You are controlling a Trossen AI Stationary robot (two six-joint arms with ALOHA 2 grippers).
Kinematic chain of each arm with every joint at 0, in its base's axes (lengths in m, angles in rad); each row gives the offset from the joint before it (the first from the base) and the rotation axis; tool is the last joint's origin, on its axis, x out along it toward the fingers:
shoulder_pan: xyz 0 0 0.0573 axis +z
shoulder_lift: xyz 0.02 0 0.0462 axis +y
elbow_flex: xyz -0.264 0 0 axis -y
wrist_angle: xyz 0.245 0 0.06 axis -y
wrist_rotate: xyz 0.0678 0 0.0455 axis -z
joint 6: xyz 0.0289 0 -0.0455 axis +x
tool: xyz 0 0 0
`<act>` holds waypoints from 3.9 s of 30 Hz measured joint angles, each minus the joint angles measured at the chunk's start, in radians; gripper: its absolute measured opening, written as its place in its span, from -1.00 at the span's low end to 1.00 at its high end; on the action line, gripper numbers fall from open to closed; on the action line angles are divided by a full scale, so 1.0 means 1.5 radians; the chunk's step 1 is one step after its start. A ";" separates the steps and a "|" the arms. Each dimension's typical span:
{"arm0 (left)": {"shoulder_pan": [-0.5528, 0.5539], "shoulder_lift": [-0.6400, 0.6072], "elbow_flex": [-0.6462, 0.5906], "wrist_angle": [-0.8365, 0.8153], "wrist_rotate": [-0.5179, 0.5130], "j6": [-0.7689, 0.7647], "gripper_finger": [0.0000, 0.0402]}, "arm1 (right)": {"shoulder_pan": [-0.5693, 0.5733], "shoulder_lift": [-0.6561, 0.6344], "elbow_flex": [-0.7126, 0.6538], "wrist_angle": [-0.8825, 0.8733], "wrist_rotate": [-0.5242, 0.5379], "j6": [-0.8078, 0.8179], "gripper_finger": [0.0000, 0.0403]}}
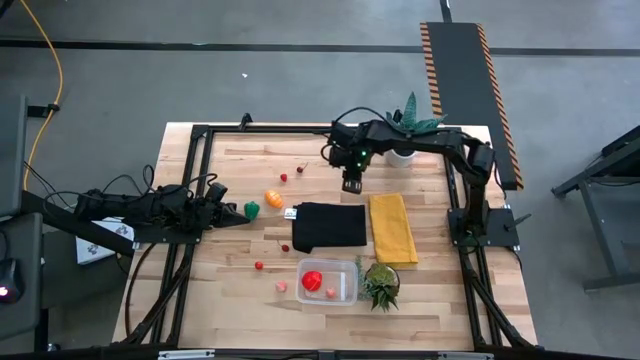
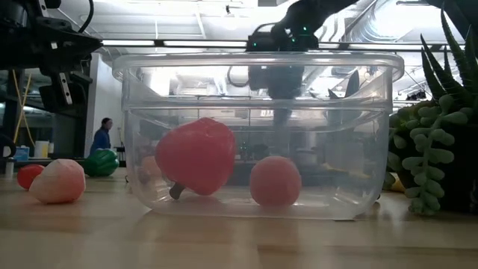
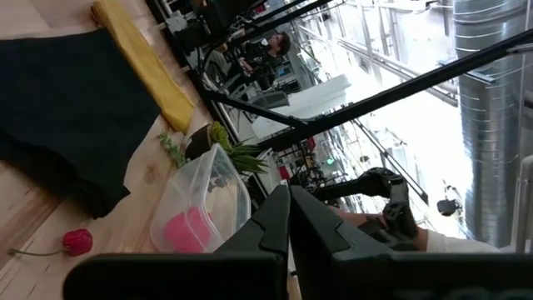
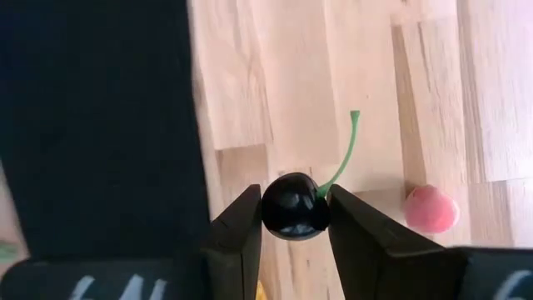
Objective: Pick and placing Produce into tupperware
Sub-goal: Put the black cherry into the transparent bin
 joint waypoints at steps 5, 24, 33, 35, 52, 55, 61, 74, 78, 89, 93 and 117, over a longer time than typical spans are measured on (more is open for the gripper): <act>0.000 0.000 0.000 0.000 0.000 0.003 -1.00 | 0.002 0.000 0.032 -0.043 -0.030 0.028 -0.52; 0.000 0.000 0.000 0.000 -0.001 0.003 -1.00 | 0.117 0.000 0.161 -0.189 -0.033 0.050 -0.52; 0.000 0.000 0.000 -0.001 -0.005 0.003 -1.00 | 0.145 0.000 0.308 -0.264 -0.033 0.071 -0.52; 0.000 0.000 0.000 -0.001 -0.005 0.003 -1.00 | 0.151 0.000 0.335 -0.283 -0.033 0.079 -0.52; 0.000 0.000 0.000 -0.001 -0.005 0.003 -1.00 | 0.272 0.000 0.438 -0.368 -0.040 0.176 -0.52; 0.000 0.000 0.000 -0.001 -0.004 0.003 -1.00 | 0.307 0.000 0.438 -0.366 -0.040 0.202 -0.52; 0.000 0.000 0.000 0.000 -0.001 0.003 -1.00 | 0.371 0.000 0.438 -0.332 -0.039 0.294 -0.52; 0.000 0.000 0.000 0.000 0.001 0.004 -1.00 | 0.483 0.000 0.438 -0.260 0.035 0.549 -0.52; 0.000 0.000 0.000 0.001 0.003 0.014 -1.00 | 0.505 0.002 0.438 -0.260 0.068 0.610 -0.52; 0.000 0.000 0.000 0.001 0.003 0.015 -1.00 | 0.542 0.062 0.438 -0.260 0.073 0.717 -0.52; 0.000 0.000 0.000 0.001 0.003 0.017 -1.00 | 0.546 0.093 0.438 -0.259 0.078 0.746 -0.52; 0.000 0.000 0.000 0.006 0.033 0.021 -1.00 | 0.535 0.258 0.433 -0.209 0.103 0.676 -0.52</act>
